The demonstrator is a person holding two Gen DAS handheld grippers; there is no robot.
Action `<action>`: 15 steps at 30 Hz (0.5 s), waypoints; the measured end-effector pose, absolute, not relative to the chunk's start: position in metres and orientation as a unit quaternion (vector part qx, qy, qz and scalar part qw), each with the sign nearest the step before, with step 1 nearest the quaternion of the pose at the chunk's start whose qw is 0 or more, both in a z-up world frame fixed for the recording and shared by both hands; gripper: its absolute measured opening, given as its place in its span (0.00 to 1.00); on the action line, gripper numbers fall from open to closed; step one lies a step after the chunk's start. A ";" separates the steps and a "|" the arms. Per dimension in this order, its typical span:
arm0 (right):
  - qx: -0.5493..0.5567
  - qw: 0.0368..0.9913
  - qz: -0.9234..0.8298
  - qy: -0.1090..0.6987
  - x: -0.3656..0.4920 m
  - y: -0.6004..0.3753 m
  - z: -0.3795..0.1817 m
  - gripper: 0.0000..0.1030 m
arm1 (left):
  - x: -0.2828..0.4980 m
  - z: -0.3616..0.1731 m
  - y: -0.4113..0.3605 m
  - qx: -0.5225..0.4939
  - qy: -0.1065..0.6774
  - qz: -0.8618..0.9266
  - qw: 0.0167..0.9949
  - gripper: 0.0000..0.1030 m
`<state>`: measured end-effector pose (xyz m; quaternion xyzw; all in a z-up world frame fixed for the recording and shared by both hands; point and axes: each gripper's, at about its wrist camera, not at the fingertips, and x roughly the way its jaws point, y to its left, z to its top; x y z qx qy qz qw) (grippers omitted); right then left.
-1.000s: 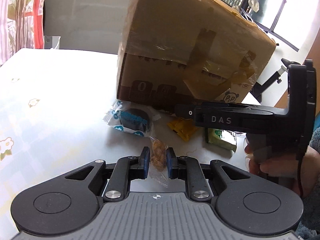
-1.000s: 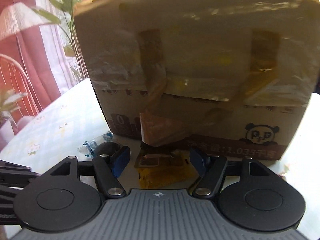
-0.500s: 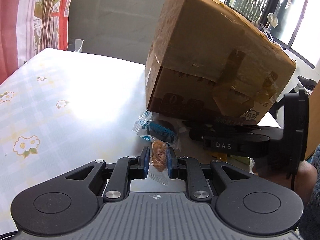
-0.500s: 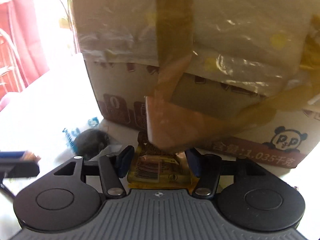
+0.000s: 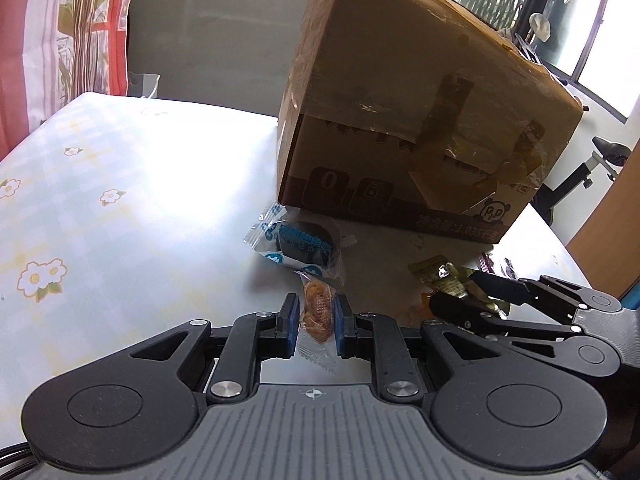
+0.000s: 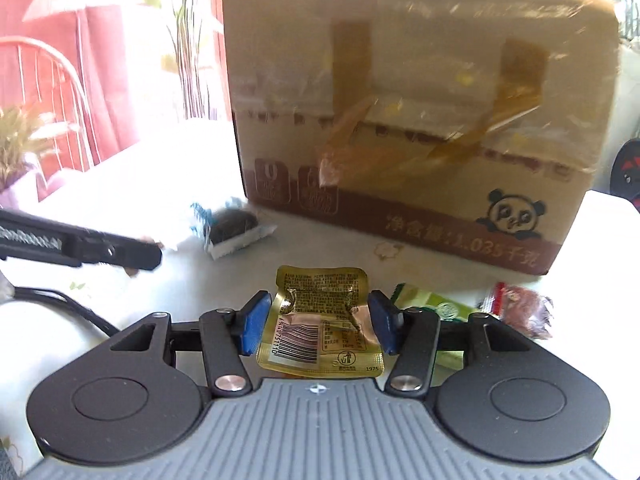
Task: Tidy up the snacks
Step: 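Carry both packets over the lined box and release them inside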
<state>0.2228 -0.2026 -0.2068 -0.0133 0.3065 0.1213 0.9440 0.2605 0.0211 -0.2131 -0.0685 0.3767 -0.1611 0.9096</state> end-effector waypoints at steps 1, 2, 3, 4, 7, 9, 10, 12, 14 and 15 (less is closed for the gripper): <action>-0.010 0.947 0.119 0.299 0.221 -0.205 -0.205 0.54 | 0.260 -0.212 0.021 -0.067 0.376 -0.161 0.910 0.19; -0.006 0.948 0.118 0.294 0.219 -0.208 -0.202 0.54 | 0.259 -0.211 0.020 -0.066 0.375 -0.161 0.910 0.19; -0.001 0.949 0.118 0.291 0.218 -0.210 -0.200 0.54 | 0.259 -0.210 0.020 -0.065 0.374 -0.161 0.911 0.19; 0.003 0.950 0.119 0.289 0.219 -0.206 -0.197 0.54 | 0.258 -0.209 0.020 -0.064 0.372 -0.159 0.912 0.19; 0.008 0.955 0.118 0.273 0.211 -0.207 -0.187 0.54 | 0.257 -0.202 0.020 -0.062 0.364 -0.159 0.915 0.19; 0.012 0.960 0.114 0.255 0.205 -0.212 -0.177 0.54 | 0.257 -0.195 0.020 -0.061 0.356 -0.160 0.919 0.19; 0.016 0.963 0.111 0.244 0.202 -0.217 -0.169 0.54 | 0.258 -0.191 0.020 -0.060 0.351 -0.162 0.920 0.19; 0.028 0.968 0.106 0.225 0.197 -0.227 -0.156 0.54 | 0.259 -0.177 0.020 -0.061 0.335 -0.167 0.925 0.19; 0.045 0.972 0.102 0.206 0.197 -0.238 -0.140 0.54 | 0.260 -0.162 0.018 -0.059 0.317 -0.176 0.930 0.19; 0.047 0.975 0.099 0.194 0.196 -0.244 -0.131 0.54 | 0.261 -0.155 0.017 -0.057 0.308 -0.180 0.933 0.19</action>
